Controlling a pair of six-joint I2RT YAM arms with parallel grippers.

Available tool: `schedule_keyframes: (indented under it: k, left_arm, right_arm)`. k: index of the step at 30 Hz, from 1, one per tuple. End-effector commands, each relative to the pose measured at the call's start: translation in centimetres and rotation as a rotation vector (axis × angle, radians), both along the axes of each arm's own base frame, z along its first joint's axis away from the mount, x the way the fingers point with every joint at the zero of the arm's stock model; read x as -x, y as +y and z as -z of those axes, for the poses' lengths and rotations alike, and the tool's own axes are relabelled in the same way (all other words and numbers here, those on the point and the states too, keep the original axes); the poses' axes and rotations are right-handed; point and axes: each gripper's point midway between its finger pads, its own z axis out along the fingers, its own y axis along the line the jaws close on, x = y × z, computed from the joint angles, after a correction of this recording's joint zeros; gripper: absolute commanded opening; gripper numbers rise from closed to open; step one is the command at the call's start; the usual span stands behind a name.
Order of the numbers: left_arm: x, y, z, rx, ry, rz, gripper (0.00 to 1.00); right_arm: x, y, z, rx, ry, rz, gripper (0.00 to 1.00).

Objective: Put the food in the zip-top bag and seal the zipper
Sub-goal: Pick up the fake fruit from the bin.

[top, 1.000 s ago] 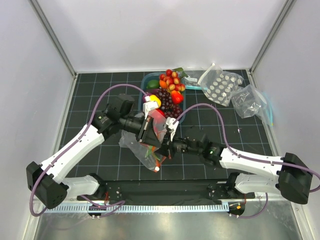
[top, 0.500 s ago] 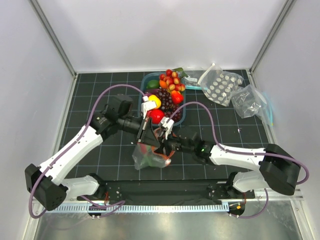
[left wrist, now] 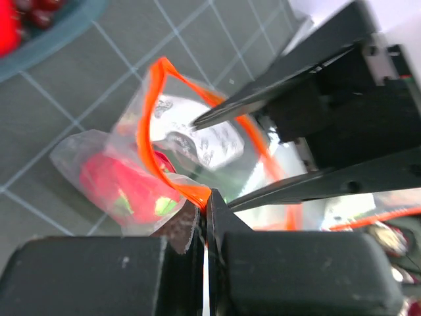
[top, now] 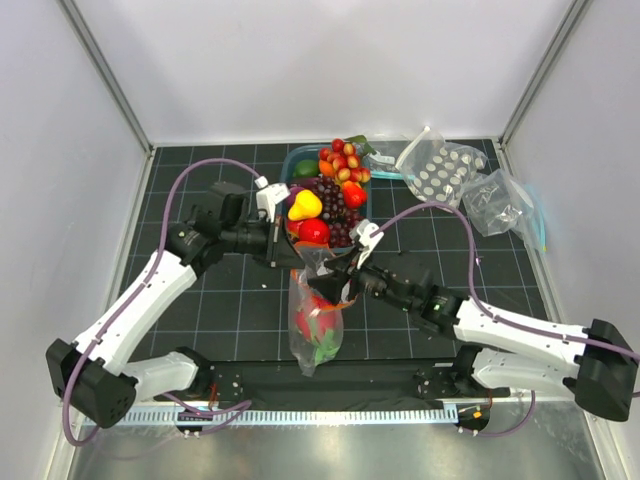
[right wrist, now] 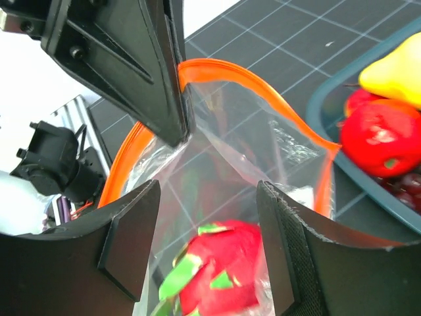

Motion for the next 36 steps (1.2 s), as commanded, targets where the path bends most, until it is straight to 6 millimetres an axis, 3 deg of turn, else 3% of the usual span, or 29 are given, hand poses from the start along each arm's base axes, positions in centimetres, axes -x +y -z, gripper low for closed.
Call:
schedule_keyframes:
  k: [1, 11, 20, 22, 23, 25, 31, 36]
  left_arm:
    - [-1.4, 1.2, -0.8, -0.027, -0.104, -0.091, 0.00]
    - [-2.1, 3.3, -1.0, -0.100, -0.175, -0.201, 0.00]
    - [-4.5, 6.5, 0.5, -0.225, -0.200, -0.408, 0.00]
    - [-5.3, 7.7, 1.2, -0.276, -0.200, -0.469, 0.00]
    - [-5.9, 8.8, 1.5, -0.320, -0.212, -0.518, 0.00]
    - [-5.7, 9.2, 1.5, -0.337, -0.213, -0.521, 0.00]
    - [-5.7, 9.4, 1.0, -0.317, -0.239, -0.533, 0.00]
    - [-5.9, 11.0, 0.0, -0.331, -0.286, -0.623, 0.00]
  right_arm:
    - [-0.6, -1.3, -1.4, -0.002, -0.029, 0.070, 0.68]
    - [-2.3, -5.4, -3.2, 0.023, -0.025, 0.275, 0.71]
    - [-6.1, -10.4, -1.9, 0.154, -0.006, 0.630, 0.75]
    - [-6.8, -10.7, -0.4, 0.247, 0.018, 0.670, 0.65]
    - [-7.3, -10.7, -1.2, 0.241, 0.024, 0.687, 0.63]
    - [-7.8, -10.3, -0.2, 0.297, 0.047, 0.690, 0.63]
    - [-9.7, -9.1, -0.8, 0.261, 0.097, 0.683, 0.63]
    - [-11.6, -7.6, -0.5, 0.229, 0.154, 0.637, 0.66]
